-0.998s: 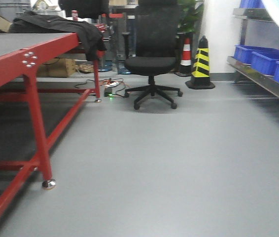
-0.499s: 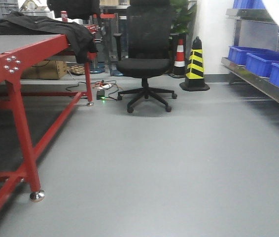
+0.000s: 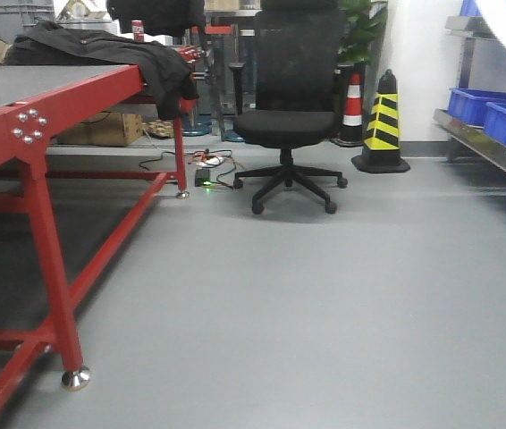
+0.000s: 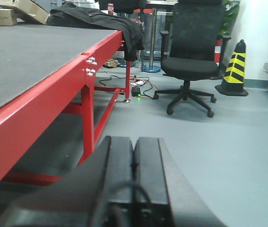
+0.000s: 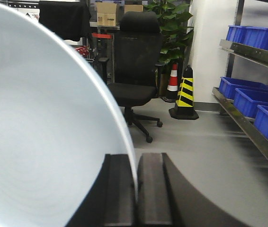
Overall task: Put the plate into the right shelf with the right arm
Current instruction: 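Drive the base past the black chair toward the metal shelf of blue bins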
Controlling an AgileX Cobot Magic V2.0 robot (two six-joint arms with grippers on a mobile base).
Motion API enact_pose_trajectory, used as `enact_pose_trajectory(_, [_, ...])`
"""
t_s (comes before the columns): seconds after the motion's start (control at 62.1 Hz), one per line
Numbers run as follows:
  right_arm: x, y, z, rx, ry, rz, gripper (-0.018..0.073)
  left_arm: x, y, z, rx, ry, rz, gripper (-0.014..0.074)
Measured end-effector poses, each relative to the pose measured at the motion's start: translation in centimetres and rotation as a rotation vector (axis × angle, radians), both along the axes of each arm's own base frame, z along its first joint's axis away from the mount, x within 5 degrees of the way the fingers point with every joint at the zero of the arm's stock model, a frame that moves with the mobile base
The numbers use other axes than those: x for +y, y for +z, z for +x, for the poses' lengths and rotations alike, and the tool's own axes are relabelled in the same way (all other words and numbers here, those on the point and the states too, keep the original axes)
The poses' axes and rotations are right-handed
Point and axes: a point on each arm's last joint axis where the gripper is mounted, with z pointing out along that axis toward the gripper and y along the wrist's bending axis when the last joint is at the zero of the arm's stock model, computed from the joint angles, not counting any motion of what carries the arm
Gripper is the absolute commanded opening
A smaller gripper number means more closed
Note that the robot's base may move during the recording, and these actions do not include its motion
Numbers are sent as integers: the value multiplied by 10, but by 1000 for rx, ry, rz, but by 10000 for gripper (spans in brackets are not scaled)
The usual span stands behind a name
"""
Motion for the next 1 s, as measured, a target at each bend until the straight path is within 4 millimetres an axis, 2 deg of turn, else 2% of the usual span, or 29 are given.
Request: enact_pose_trajectory(0.998, [0,0,0,0,0,0,55,0,0,0,0,0,0,-128])
